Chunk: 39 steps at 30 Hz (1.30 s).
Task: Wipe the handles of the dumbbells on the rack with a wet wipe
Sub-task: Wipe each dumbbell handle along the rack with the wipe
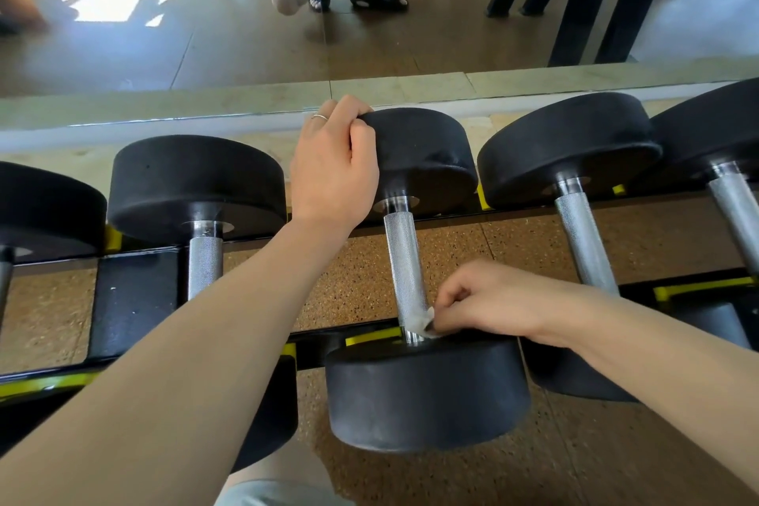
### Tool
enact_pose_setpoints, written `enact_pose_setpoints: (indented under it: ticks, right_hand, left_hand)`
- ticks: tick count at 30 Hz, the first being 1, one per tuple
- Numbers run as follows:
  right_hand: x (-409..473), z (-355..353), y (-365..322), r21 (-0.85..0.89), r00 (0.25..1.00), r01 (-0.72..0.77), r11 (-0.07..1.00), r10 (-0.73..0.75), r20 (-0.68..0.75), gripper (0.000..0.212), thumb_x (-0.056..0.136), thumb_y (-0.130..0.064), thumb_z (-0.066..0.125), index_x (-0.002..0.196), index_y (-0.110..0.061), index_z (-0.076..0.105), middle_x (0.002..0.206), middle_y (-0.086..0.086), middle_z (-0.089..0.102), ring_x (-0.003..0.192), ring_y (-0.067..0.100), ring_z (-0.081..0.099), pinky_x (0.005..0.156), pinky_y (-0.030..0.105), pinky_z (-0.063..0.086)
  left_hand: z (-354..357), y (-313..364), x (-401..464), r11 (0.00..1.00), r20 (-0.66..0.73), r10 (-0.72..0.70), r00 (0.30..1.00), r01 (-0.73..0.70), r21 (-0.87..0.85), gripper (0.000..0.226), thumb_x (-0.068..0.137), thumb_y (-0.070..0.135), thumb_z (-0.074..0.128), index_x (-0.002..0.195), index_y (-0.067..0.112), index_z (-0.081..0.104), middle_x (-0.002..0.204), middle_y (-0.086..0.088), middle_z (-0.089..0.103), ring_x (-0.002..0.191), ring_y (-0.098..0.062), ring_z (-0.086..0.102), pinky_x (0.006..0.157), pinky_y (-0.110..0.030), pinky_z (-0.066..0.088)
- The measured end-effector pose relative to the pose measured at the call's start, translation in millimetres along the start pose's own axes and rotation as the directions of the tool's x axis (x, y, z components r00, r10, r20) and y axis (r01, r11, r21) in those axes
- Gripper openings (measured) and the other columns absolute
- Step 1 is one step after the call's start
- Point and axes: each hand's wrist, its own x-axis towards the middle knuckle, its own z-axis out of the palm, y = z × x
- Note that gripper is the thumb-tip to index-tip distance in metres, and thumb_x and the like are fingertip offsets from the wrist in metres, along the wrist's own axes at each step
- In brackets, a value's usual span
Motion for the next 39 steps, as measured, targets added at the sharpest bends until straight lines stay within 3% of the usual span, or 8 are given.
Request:
enact_pose_setpoints:
  ticks: [7, 10, 15, 22, 29, 32, 35, 39]
  right_hand:
    - [-15, -4, -27, -0.217, 0.998, 0.069, 0.974, -0.068, 0.011, 0.019, 0.081, -0.031, 0.074, 0.064, -0.025, 0.07, 0.075, -0.009, 0.068, 0.075, 0.004, 0.061, 0.061, 0.02, 0.043]
    - [-15, -14, -45, 0.15, 0.983, 0.157, 0.976, -0.17, 0.077, 0.013, 0.084, -0.022, 0.074, 0.071, -0.021, 0.075, 0.073, -0.011, 0.068, 0.075, 0.001, 0.062, 0.07, 0.02, 0.048]
    - [17, -12, -25, 0.317, 0.912, 0.213, 0.924, -0.071, -0.405, 0.007, 0.083, -0.022, 0.072, 0.078, -0.019, 0.077, 0.089, 0.004, 0.072, 0.092, 0.021, 0.069, 0.088, 0.048, 0.057]
    - [67, -11, -3, 0.976, 0.861, 0.121, 0.18, 0.471, -0.193, 0.042, 0.089, -0.003, 0.065, 0.13, -0.006, 0.055, 0.127, 0.018, 0.061, 0.109, 0.029, 0.064, 0.069, 0.029, 0.058]
    - [68, 7, -47, 0.95, 0.798, 0.186, 0.249, 0.525, -0.294, 0.035, 0.087, -0.01, 0.065, 0.122, -0.007, 0.059, 0.118, 0.017, 0.065, 0.107, 0.034, 0.064, 0.089, 0.039, 0.054]
    - [52, 18, -51, 0.817, 0.736, 0.242, 0.523, 0.45, -0.505, 0.005, 0.086, -0.012, 0.068, 0.089, -0.012, 0.071, 0.09, 0.009, 0.069, 0.084, 0.022, 0.065, 0.067, 0.034, 0.052]
    - [40, 28, -55, 0.259, 0.611, 0.37, 0.892, -0.023, -0.791, 0.012, 0.09, -0.019, 0.065, 0.083, -0.017, 0.075, 0.084, -0.004, 0.068, 0.079, 0.006, 0.062, 0.07, 0.011, 0.046]
    - [40, 31, -48, -0.539, 0.725, 0.29, 0.79, -0.549, -0.415, 0.013, 0.093, -0.018, 0.061, 0.098, -0.013, 0.072, 0.112, -0.002, 0.06, 0.101, 0.011, 0.055, 0.088, 0.019, 0.046]
  left_hand:
    - [0, -1, 1, 1.0, -0.012, 0.015, 1.0, -0.015, 0.014, 0.028, 0.098, 0.028, 0.027, 0.097, 0.022, 0.054, 0.093, 0.011, 0.051, 0.094, -0.011, 0.049, 0.067, -0.023, 0.036]
    - [-1, -1, 2, 0.999, -0.009, 0.023, 1.0, -0.022, 0.027, 0.027, 0.096, 0.026, 0.027, 0.095, 0.021, 0.054, 0.091, 0.009, 0.051, 0.092, -0.013, 0.049, 0.064, -0.026, 0.033]
    - [-3, 0, 2, 0.999, 0.0, 0.029, 1.0, -0.029, 0.014, 0.022, 0.097, 0.025, 0.029, 0.094, 0.026, 0.051, 0.091, 0.01, 0.049, 0.092, -0.015, 0.048, 0.063, -0.025, 0.032]
    - [-2, 1, 2, 1.0, 0.002, 0.015, 1.0, -0.015, 0.022, 0.026, 0.096, 0.027, 0.028, 0.097, 0.023, 0.053, 0.094, 0.007, 0.052, 0.094, -0.017, 0.049, 0.065, -0.029, 0.033]
    - [-3, 2, 1, 1.0, 0.004, 0.015, 1.0, -0.015, 0.014, 0.028, 0.095, 0.028, 0.027, 0.098, 0.021, 0.054, 0.095, 0.007, 0.052, 0.093, -0.015, 0.048, 0.066, -0.029, 0.034]
    - [-3, 2, 1, 1.0, 0.004, 0.018, 1.0, -0.018, 0.001, 0.028, 0.095, 0.029, 0.026, 0.097, 0.021, 0.054, 0.094, 0.007, 0.052, 0.091, -0.013, 0.047, 0.064, -0.026, 0.032]
    - [-3, 1, 2, 0.999, -0.006, 0.032, 0.999, -0.032, -0.001, 0.028, 0.094, 0.027, 0.028, 0.097, 0.018, 0.055, 0.093, 0.005, 0.052, 0.091, -0.016, 0.047, 0.066, -0.03, 0.032]
    - [-3, -1, 2, 0.999, -0.005, 0.049, 0.999, -0.049, -0.017, 0.03, 0.095, 0.026, 0.03, 0.099, 0.015, 0.057, 0.094, 0.003, 0.053, 0.093, -0.019, 0.049, 0.072, -0.035, 0.038]
